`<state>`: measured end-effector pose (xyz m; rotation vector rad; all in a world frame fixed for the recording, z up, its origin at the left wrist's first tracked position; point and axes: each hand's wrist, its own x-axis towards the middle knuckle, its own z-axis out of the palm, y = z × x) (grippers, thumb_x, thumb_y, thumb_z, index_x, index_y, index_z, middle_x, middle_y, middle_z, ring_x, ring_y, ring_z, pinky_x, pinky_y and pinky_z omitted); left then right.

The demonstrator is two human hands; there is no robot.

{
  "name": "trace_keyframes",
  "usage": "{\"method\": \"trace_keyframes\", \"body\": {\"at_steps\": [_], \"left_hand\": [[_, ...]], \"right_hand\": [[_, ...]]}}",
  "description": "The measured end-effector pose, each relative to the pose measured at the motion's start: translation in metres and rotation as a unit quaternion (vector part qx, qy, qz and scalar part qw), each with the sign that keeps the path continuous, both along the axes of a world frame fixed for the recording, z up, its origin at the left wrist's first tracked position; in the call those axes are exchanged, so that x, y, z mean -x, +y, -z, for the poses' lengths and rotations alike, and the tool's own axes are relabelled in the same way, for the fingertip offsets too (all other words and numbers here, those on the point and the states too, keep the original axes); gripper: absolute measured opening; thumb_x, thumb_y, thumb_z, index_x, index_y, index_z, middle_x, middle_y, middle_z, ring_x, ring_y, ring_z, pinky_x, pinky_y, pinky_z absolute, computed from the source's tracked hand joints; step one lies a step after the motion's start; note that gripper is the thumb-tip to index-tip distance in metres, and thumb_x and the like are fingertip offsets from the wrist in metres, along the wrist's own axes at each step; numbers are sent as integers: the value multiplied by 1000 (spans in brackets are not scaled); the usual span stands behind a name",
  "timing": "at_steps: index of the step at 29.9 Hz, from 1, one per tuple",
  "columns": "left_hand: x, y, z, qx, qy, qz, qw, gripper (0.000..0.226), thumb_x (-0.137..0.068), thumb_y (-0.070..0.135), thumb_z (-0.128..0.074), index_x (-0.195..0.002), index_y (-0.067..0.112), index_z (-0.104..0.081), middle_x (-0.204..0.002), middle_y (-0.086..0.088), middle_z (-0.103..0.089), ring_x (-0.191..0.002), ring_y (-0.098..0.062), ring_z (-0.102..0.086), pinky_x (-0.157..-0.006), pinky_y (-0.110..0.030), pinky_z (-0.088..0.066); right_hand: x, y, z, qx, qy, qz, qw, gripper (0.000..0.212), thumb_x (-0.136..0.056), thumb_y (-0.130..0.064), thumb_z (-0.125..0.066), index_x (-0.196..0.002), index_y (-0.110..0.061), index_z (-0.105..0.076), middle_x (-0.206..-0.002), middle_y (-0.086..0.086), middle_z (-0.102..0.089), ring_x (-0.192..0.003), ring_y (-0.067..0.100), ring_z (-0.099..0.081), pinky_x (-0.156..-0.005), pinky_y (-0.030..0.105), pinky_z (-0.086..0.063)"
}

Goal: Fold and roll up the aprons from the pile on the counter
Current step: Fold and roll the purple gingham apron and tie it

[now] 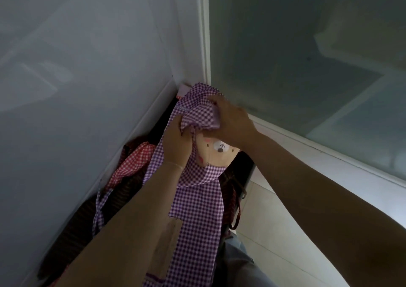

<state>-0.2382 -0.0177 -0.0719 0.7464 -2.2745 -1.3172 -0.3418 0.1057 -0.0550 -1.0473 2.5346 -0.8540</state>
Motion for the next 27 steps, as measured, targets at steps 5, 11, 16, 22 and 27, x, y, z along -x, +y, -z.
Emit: {"method": "trace_keyframes", "body": {"at_steps": [5, 11, 16, 22, 27], "left_hand": [[5, -31, 8, -92, -13, -57, 994, 19, -97, 5, -43, -113, -2, -51, -102, -5, -59, -101, -21, -56, -84, -18, -46], [9, -64, 4, -13, -67, -39, 997, 15, -93, 14, -59, -95, 3, -69, -88, -7, -64, -88, -9, -52, -70, -21, -39], [26, -95, -1, 14, -134, -49, 990, 24, -91, 13, -59, -69, 2, -58, -68, -9, -50, -72, -10, -41, -52, -26, -27], [57, -94, -8, 32, -138, -27, 989, 19, -95, 21, -49, -87, 10, -61, -86, -7, -61, -82, -13, -51, -60, -20, -32], [63, -92, 7, -69, -273, 96, 955, 38, -89, 45, -47, -101, 16, -68, -104, -2, -67, -98, -21, -61, -95, -35, -48]], "right_hand": [[23, 22, 24, -244, 120, 100, 957, 37, -89, -29, -50, -123, -14, -54, -123, 12, -54, -114, 32, -50, -95, 42, -38], [45, 34, 18, 68, -168, 297, 937, 29, -89, -2, -48, -109, -8, -67, -94, 8, -66, -80, 13, -67, -65, 23, -49], [61, 44, -33, 159, -317, 149, 923, 16, -92, -15, -61, -85, -1, -64, -52, -5, -59, -41, 3, -50, -43, 16, -40], [61, 34, -72, -28, -67, 121, 990, 45, -97, -48, -44, -105, -11, -67, -97, 1, -64, -85, 16, -59, -77, 30, -46], [22, 27, -33, 277, -38, 317, 906, 30, -89, -34, -64, -103, -15, -45, -100, -4, -52, -85, 1, -53, -68, 17, -46]]}}
